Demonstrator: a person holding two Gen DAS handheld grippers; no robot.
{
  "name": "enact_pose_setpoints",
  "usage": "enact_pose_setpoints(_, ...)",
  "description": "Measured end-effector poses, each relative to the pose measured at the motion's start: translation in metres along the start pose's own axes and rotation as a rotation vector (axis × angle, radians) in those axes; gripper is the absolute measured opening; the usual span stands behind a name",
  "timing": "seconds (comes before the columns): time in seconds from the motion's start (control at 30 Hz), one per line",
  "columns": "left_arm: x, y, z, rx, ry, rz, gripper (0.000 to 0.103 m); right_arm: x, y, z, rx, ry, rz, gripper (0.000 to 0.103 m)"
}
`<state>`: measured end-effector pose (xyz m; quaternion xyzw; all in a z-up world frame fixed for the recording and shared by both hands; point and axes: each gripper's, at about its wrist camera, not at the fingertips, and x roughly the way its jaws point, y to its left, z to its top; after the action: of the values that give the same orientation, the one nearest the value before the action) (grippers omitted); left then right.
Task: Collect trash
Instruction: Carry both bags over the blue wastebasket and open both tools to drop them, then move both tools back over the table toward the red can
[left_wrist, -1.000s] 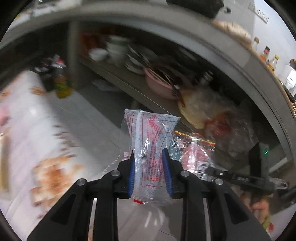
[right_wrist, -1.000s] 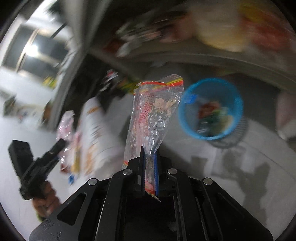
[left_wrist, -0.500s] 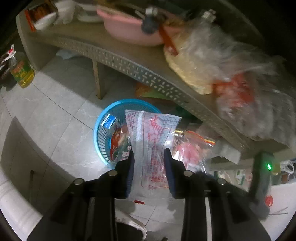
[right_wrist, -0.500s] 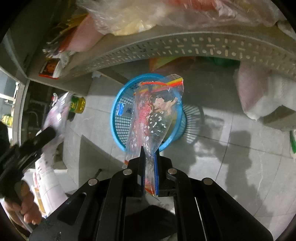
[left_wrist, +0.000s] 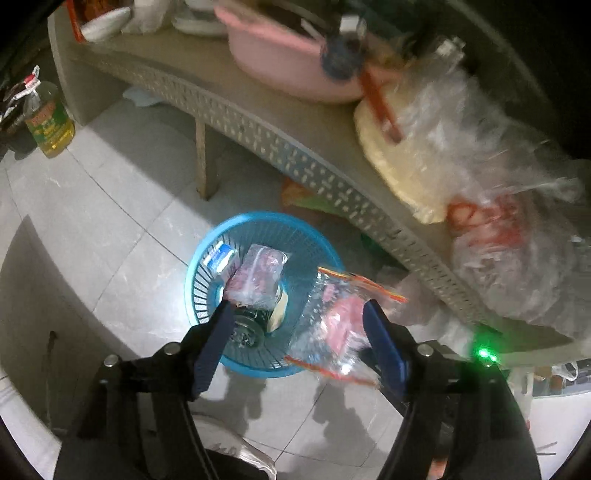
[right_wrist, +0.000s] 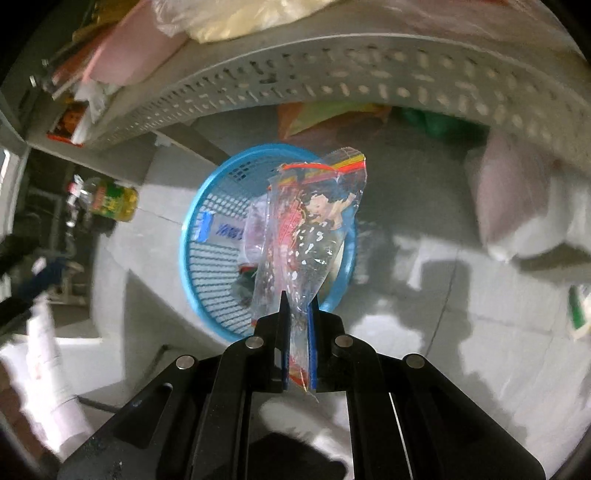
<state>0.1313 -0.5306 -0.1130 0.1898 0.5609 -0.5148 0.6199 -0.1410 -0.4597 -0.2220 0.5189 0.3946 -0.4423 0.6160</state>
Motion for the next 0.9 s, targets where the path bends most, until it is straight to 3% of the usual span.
enact_pose_setpoints(0.17,-0.071,-0.001,-0.016,0.048,-0.095,0.002,0.074,0.022,0.025,0.009,-0.113,-0.041,-0.147,0.011)
enact_pose_setpoints(0.2,-0.086,0.001,-0.021,0.053,-0.118,0.003,0.076,0.028,0.03,0.01,-0.139,-0.05,-0.18,0.023)
enact_pose_setpoints(0.23,-0.1,0.003,-0.027,0.051,-0.144,0.013,0.077,0.033,0.032,0.01,-0.157,-0.053,-0.196,0.043)
enact_pose_setpoints(0.3,-0.123,0.008,-0.039,0.035,-0.184,0.049,0.078,0.041,0.036,0.009,-0.188,-0.08,-0.234,0.056)
enact_pose_setpoints(0.37,-0.139,0.015,-0.053,0.012,-0.207,0.063,0.078,0.039,0.031,0.007,-0.175,-0.09,-0.231,0.056)
enact_pose_setpoints(0.47,-0.159,0.025,-0.076,-0.015,-0.232,0.049,0.078,0.028,0.017,0.001,-0.113,-0.091,-0.16,0.057)
enact_pose_setpoints(0.73,-0.209,0.053,-0.133,-0.057,-0.295,0.052,0.078,-0.025,-0.026,-0.026,0.014,-0.123,-0.064,0.06)
enact_pose_setpoints(0.9,-0.242,0.075,-0.173,-0.074,-0.353,0.038,0.08,-0.064,-0.023,-0.052,-0.014,-0.14,-0.009,0.065)
